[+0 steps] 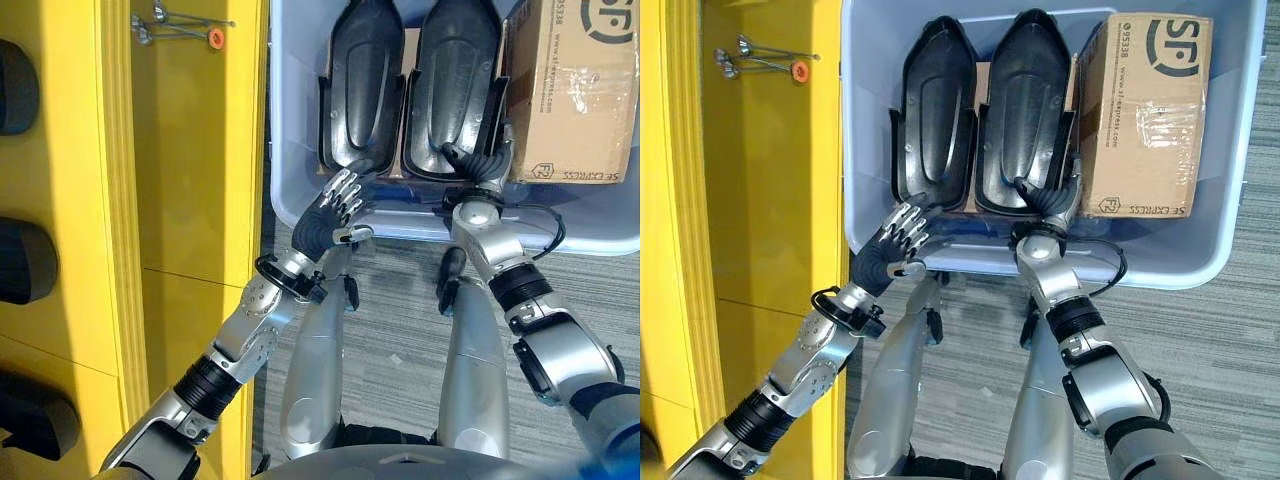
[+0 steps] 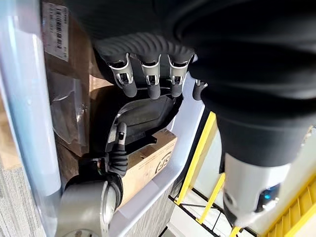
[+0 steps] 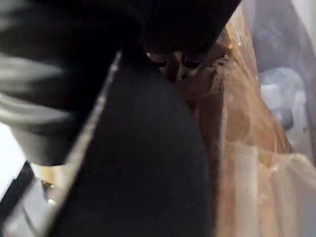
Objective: Move parts from the plastic box to the shelf.
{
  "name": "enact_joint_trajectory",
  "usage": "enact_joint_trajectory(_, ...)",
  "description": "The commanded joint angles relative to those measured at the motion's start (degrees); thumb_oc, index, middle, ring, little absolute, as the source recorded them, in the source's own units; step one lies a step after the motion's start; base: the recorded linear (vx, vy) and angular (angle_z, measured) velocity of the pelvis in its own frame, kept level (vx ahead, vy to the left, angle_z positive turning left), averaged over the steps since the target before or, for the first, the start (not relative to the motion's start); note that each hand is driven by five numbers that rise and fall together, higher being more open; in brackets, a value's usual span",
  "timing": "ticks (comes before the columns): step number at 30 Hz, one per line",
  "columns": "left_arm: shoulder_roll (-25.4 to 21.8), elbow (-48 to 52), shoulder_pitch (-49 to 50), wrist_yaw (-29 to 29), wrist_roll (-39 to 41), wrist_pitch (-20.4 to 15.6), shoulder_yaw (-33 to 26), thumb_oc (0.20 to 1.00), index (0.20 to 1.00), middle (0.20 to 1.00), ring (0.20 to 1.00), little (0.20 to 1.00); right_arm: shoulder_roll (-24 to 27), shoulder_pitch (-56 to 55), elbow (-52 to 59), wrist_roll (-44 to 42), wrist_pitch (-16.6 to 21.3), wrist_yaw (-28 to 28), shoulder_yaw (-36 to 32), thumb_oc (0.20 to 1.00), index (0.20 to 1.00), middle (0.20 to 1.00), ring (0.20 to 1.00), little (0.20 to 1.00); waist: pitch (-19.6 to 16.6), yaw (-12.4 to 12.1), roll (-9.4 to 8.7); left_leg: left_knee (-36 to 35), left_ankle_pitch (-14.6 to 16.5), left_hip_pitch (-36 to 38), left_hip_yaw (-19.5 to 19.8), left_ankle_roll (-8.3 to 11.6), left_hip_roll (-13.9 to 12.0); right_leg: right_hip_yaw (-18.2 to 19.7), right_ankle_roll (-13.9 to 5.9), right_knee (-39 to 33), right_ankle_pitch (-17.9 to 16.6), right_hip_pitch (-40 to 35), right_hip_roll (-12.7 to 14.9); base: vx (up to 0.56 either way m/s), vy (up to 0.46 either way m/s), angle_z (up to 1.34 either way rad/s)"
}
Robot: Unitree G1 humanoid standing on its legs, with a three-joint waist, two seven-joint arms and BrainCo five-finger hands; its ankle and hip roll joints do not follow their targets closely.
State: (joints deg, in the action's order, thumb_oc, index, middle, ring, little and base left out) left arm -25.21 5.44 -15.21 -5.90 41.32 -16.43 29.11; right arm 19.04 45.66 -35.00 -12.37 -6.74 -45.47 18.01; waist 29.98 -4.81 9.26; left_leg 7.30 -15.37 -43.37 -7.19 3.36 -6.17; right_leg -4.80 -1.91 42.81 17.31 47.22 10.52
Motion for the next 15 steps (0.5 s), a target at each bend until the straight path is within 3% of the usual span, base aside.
enact_joint_trajectory(1,2.3,2.5,-1.3,-0.1,0.3,-2.2,1.3,1.0,1.0,1.0,1.0,1.0,3.9,2.0,-4.8,5.8,-2.4,-2.0,0.4,1.0,1.0,1.0,1.0,1.0,-0.2,-0.6,3.73,3.5,11.9,-0.5,1.4,-1.4,5.5,-3.1,1.89,-1.6,-1.0,-0.3,-4.3,0.01,0.054,-0.01)
enact_joint_trajectory(4,2.2,1.2,-2.1,-0.6,0.2,-3.1,1.8,1.0,1.0,1.0,1.0,1.0,4.9,3.8,-7.7,11.8,-6.1,-2.2,2.6,1.0,1.0,1.0,1.0,1.0,-0.2,-0.9,3.73,3.8,11.9,-1.3,1.4,-1.49,5.5,-3.2,1.72,-1.4,-1.1,0.2,-4.1,0.01,0.058,-0.02)
enact_joint_trajectory(7,1.8,1.2,-2.5,-0.4,0.6,-3.8,2.3,1.0,1.0,1.0,1.0,1.0,5.2,4.5,-9.8,10.0,-8.9,-2.7,3.9,1.0,1.0,1.0,1.0,1.0,-0.2,-1.3,3.7,4.4,12.0,-1.9,1.7,-1.64,5.6,-3.4,1.6,-1.1,-1.1,0.3,-3.8,0.01,0.017,0.0)
enact_joint_trajectory(15,1.2,0.8,-3.1,0.3,1.2,-4.1,2.3,1.0,1.0,1.0,1.0,1.0,5.1,5.4,-15.7,6.0,-10.7,-3.2,5.1,1.0,1.0,1.0,1.0,1.0,-0.2,-2.2,3.32,4.5,12.1,-2.9,2.1,-2.05,5.7,-4.0,1.4,-1.5,-1.4,0.3,-3.6,0.0,0.005,0.01)
